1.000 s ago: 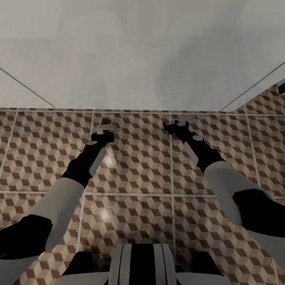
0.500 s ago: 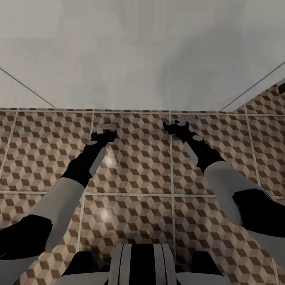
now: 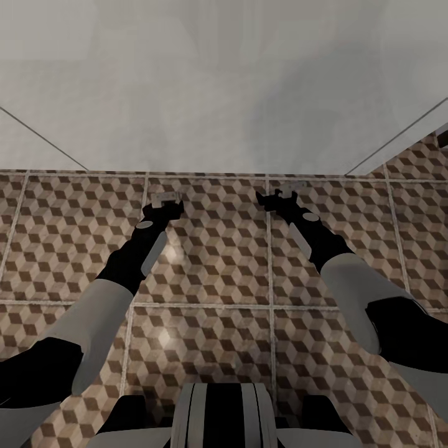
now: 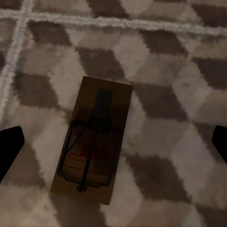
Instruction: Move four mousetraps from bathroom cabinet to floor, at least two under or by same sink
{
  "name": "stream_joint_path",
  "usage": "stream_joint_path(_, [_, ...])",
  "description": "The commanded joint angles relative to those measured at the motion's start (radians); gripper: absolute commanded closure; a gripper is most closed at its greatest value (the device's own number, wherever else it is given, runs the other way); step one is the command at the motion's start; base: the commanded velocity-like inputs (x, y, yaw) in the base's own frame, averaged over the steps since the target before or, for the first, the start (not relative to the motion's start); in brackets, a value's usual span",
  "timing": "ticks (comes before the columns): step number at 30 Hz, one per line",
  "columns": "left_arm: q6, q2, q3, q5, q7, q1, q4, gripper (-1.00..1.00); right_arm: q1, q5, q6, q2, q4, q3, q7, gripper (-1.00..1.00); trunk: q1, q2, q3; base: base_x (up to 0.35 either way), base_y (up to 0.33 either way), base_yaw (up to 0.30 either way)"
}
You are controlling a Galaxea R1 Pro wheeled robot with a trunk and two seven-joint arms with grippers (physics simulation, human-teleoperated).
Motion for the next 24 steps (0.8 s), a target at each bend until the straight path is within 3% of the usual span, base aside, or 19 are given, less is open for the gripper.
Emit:
stream_joint_path(1, [0.003,0.001,-0.004,0.010,0.008,0.000,-0.001,-1.00,-0.001,-0.011,-0.004,-0.001,0.001,0.004,0.001,-1.00,0.000,0.000,0.000,0.000,0.000,0.000])
stream_joint_path(24, [0.000,0.001,-0.005,0.009,0.008,0.000,-0.003,-1.00,-0.001,-0.011,-0.004,-0.002,0.002,0.004,0.001,-1.00,0.000,0.000,0.000,0.000,0.000,0.000])
